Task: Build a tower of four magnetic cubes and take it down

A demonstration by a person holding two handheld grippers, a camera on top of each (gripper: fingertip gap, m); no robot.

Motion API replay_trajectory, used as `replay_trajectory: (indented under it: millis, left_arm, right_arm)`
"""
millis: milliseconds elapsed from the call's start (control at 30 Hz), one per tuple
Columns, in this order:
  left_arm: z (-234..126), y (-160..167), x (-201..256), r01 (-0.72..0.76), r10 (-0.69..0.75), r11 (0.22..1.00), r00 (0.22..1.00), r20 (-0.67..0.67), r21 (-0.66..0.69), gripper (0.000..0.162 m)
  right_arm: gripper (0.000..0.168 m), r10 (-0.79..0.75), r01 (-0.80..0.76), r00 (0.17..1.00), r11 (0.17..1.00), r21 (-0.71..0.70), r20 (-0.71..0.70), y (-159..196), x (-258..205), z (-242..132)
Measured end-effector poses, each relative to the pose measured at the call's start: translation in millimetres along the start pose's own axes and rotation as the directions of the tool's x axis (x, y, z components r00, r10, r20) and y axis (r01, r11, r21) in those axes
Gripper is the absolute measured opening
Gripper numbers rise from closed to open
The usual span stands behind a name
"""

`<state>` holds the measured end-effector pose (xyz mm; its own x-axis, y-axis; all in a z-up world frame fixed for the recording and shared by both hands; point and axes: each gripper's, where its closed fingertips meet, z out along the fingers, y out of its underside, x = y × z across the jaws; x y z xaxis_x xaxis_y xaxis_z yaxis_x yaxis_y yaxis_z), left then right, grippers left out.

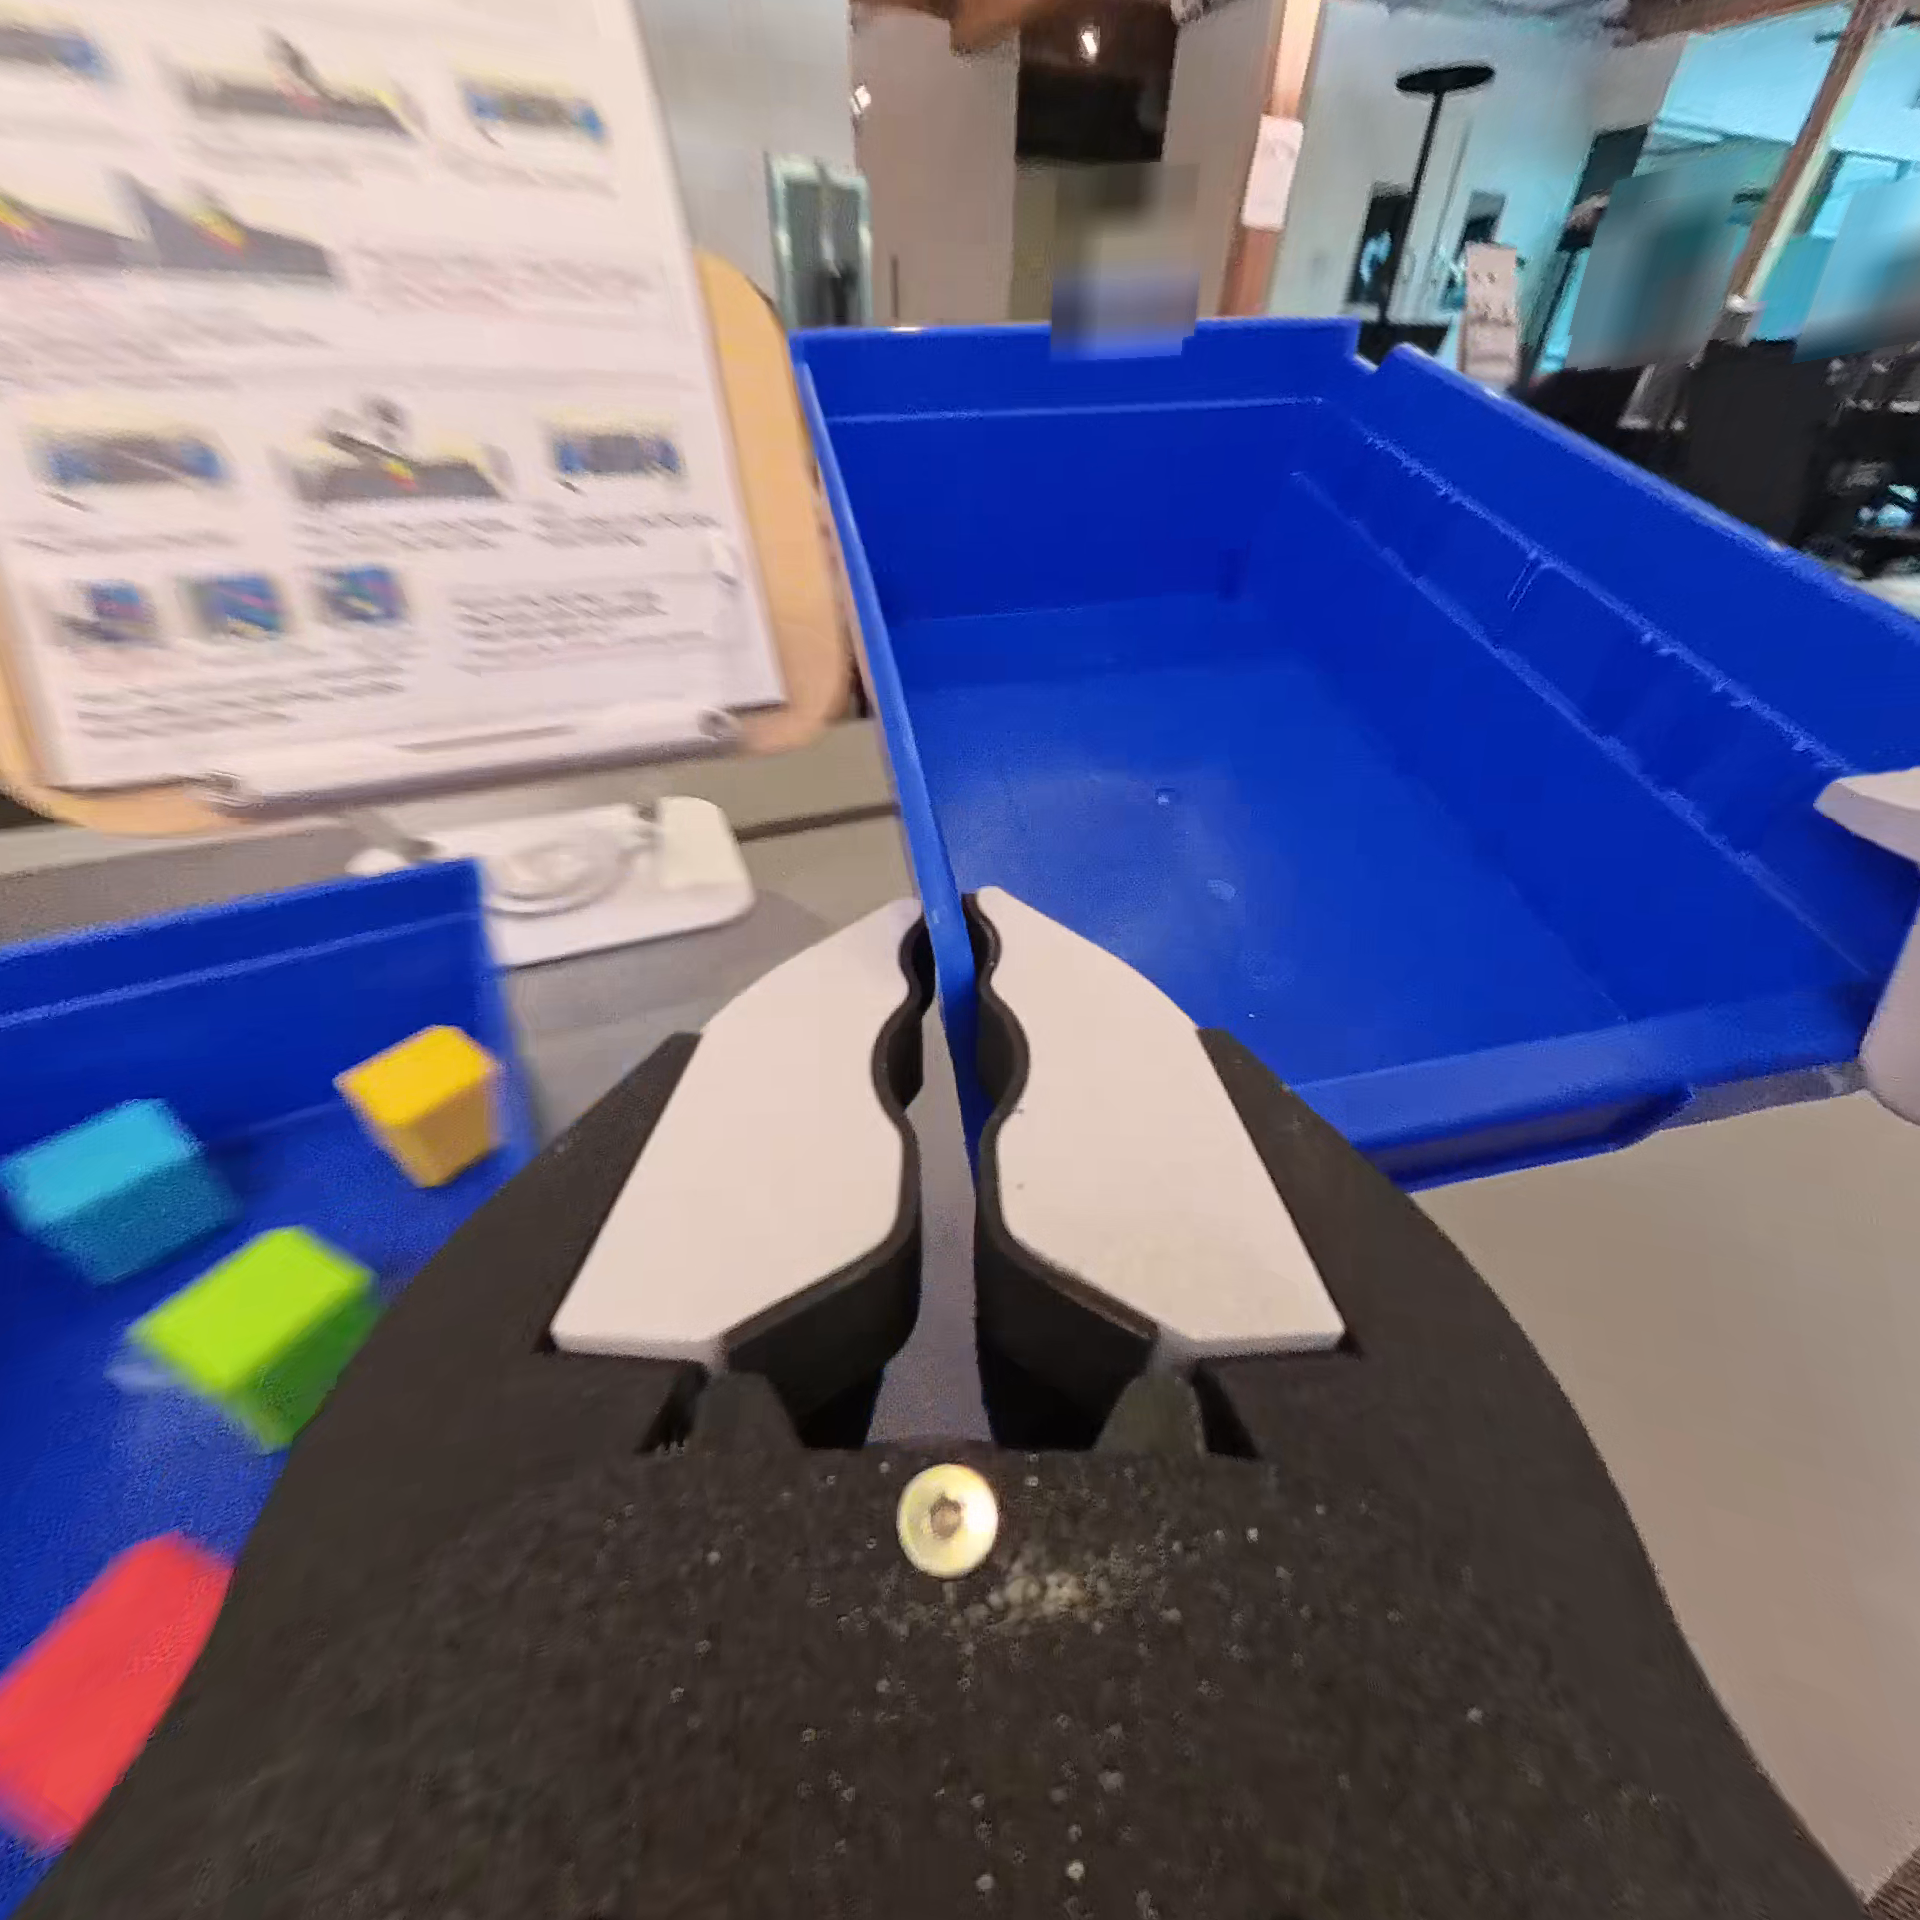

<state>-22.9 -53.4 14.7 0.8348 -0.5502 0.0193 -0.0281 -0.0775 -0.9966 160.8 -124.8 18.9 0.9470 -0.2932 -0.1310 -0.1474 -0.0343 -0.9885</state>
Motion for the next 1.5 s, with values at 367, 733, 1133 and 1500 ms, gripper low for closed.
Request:
replay_trajectory:
  millis: [367, 733, 1133, 1500]
  left_arm:
    - [77, 105, 107, -0.041, 0.026, 0.972, 0.997, -0.07, -0.229, 0.006]
    - [68, 131, 138, -0.037, -0.044, 0.952, 0.965, -0.257, -0.302, 0.018]
    - [-88, 33, -72, -0.117, 0.106, 0.99, 0.986, -0.131, -0.078, 0.036]
    - [-128, 121, -246, 0.211, -0.178, 0.947, 0.973, 0.148, -0.242, 0.054]
  right_arm:
    - [0.003, 0.106, -0.115, 0.993, 0.965, -0.234, -0.052, 104, 134, 41]
    - [0.005, 0.103, -0.089, 0.994, 0.962, -0.258, 0.042, 114, 160, 63]
    - [0.035, 0.001, 0.0, 0.999, 1.0, -0.005, 0.049, 17, 78, 5]
    - [0.047, -0.029, 0.204, 0.816, 0.949, -0.242, 0.577, 157, -251, -11]
